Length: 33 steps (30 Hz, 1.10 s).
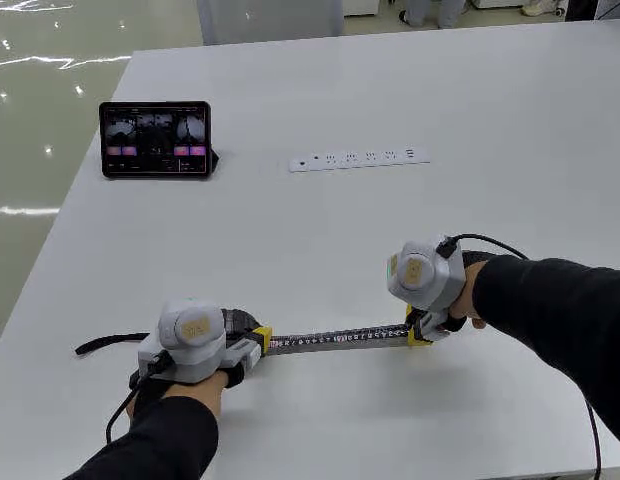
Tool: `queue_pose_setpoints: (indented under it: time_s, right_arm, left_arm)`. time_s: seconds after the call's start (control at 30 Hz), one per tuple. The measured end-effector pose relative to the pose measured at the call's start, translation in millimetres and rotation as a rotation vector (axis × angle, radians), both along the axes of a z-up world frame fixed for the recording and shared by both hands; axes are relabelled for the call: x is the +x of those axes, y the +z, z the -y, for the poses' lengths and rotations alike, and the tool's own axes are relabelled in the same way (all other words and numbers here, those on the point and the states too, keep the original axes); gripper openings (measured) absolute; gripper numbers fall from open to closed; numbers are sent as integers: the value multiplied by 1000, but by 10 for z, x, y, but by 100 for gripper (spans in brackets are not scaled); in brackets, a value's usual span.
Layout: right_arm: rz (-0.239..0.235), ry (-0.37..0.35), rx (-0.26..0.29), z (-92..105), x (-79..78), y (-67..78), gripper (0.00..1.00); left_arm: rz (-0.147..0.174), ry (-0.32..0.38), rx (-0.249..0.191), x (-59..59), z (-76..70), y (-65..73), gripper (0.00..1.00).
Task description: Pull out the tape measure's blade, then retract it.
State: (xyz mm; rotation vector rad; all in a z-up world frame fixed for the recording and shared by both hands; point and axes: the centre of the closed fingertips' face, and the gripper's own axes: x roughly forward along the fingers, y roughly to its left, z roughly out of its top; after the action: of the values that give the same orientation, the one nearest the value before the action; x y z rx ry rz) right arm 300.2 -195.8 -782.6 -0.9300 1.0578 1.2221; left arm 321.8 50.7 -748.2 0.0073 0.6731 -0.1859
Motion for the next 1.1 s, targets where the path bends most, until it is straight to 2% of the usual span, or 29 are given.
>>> queue_pose_setpoints:
  time_s: [1.1]
  right_arm:
    - [-6,-13,-19,-76,7,5,10]
  left_arm:
    - [-9,-2,-7,6,7,-9,62]
